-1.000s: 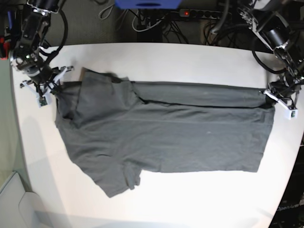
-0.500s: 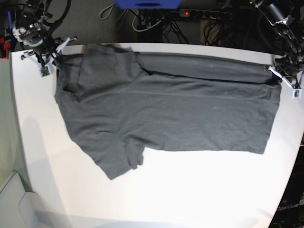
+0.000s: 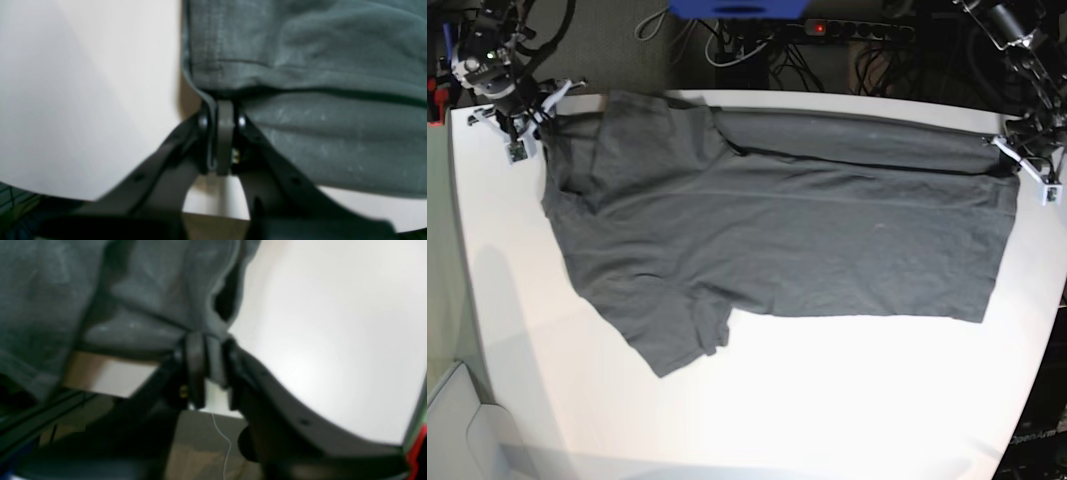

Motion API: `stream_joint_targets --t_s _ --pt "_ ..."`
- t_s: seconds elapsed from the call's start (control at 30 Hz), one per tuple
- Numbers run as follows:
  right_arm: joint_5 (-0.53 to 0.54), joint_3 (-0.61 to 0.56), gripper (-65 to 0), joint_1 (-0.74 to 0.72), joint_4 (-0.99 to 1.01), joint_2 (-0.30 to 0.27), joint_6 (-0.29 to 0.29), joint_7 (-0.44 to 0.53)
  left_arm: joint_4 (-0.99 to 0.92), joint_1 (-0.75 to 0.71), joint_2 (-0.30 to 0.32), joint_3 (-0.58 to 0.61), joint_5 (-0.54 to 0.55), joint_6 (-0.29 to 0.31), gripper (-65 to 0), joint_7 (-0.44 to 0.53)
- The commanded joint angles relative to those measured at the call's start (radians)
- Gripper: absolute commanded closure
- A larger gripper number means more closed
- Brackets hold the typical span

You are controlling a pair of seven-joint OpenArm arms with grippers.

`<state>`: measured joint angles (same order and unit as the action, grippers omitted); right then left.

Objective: Layout the t-shirt on the table in an organized manner, then fold the t-shirt properly
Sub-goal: 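Move the right gripper to the sleeve and grasp it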

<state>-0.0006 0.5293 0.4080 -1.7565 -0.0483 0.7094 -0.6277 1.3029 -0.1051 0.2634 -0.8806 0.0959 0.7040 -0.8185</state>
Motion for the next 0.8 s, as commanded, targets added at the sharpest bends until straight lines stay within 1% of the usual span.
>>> stream_joint_targets --t_s 0.0,0.03,0.1,0.13,0.2,0.27,0.33,0.4,0.47,0.63,0.77 --pt "-0.005 0.024 -17.8 0.002 -0.021 -0.015 -0.011 0.010 0.001 -0.021 0.010 -0.001 -0.057 -0.006 -0.1 -0.060" --pt "-0.005 0.036 -20.9 0.002 -0.021 -0.014 -0.011 0.010 0.001 -0.025 0.012 -0.001 -0.057 -0.006 -0.5 -0.060" --pt "-0.005 0.064 -26.9 0.002 -0.021 -0.014 -0.011 0.010 0.001 -0.026 0.012 -0.001 -0.057 -0.006 -5.0 -0.060" --pt "-0.005 0.076 -29.3 0.002 -0.023 -0.014 -0.011 0.010 0.001 -0.028 0.010 -0.001 -0.057 -0.006 -8.9 -0.060" --pt "-0.005 0.097 -34.4 0.007 -0.052 -0.012 -0.011 0.009 0.001 -0.028 0.009 -0.004 -0.057 -0.006 -19.0 -0.060" --pt "-0.002 0.107 -39.0 0.039 -0.105 0.018 -0.011 0.007 0.001 -0.046 0.009 -0.002 -0.057 -0.006 -28.5 -0.060" --pt "-0.002 0.101 -43.0 0.068 -0.188 0.044 -0.011 -0.008 0.001 -0.052 0.009 -0.001 -0.057 -0.006 -35.7 -0.060" --pt "-0.002 0.073 -44.8 0.084 -0.244 0.075 -0.011 -0.033 0.001 -0.054 0.009 -0.001 -0.055 -0.006 -38.1 -0.060" --pt "-0.002 0.027 -45.2 0.104 -0.267 0.104 -0.011 -0.064 0.001 -0.054 0.007 -0.002 -0.048 -0.006 -38.1 -0.060" --pt "-0.002 -0.084 -45.2 0.130 -0.265 0.146 -0.011 -0.100 0.001 -0.054 0.006 -0.002 -0.046 -0.006 -38.4 -0.060" --pt "-0.002 -0.102 -45.3 0.127 -0.263 0.164 -0.011 -0.105 0.001 -0.054 0.006 -0.001 -0.046 -0.006 -38.5 -0.060"
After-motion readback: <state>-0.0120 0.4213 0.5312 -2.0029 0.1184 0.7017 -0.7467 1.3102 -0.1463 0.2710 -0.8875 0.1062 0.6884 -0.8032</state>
